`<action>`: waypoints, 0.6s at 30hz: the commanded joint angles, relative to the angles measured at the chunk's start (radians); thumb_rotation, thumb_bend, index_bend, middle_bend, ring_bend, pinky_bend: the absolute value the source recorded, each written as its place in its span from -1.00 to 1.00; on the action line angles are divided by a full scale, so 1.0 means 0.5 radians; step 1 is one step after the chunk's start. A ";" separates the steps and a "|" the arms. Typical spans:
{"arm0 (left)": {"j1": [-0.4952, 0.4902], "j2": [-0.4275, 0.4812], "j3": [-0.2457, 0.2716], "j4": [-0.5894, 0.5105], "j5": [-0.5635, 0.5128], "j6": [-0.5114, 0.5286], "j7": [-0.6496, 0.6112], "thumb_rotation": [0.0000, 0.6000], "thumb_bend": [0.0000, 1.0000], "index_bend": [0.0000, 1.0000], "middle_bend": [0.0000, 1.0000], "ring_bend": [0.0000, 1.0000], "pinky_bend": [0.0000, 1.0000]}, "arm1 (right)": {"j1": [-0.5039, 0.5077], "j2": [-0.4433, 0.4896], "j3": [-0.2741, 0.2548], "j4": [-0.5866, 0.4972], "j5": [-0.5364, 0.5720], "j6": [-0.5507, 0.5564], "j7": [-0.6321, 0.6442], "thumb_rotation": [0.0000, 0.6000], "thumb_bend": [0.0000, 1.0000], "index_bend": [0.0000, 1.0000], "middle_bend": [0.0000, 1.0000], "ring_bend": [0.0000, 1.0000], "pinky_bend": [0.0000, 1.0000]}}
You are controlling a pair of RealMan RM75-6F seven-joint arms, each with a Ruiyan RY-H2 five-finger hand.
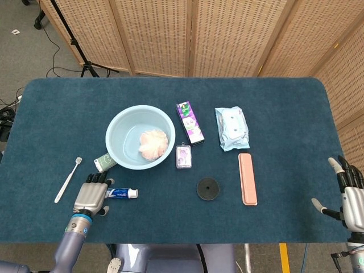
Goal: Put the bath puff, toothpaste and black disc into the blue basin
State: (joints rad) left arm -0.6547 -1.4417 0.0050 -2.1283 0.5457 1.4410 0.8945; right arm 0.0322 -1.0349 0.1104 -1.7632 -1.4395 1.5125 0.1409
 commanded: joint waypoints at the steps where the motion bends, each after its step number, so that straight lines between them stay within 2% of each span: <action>1: -0.009 -0.036 0.004 0.029 -0.018 0.001 0.029 1.00 -0.45 -0.54 -1.00 -1.00 -0.93 | -0.001 0.002 0.001 0.000 0.001 0.000 0.004 1.00 -0.59 -0.88 -1.00 -1.00 -1.00; 11: -0.001 -0.124 0.017 0.152 -0.031 0.005 0.061 1.00 -0.42 -0.51 -1.00 -1.00 -0.93 | -0.003 0.007 0.002 -0.002 0.002 0.001 0.011 1.00 -0.59 -0.88 -1.00 -1.00 -1.00; 18: 0.020 -0.204 0.029 0.266 -0.006 0.007 0.058 1.00 -0.40 -0.34 -1.00 -1.00 -0.91 | -0.004 0.006 0.007 0.004 0.009 0.003 0.016 1.00 -0.59 -0.88 -1.00 -1.00 -1.00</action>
State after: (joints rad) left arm -0.6478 -1.5353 0.0168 -2.0055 0.5335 1.4412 0.9239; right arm 0.0308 -1.0319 0.1137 -1.7621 -1.4354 1.5139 0.1479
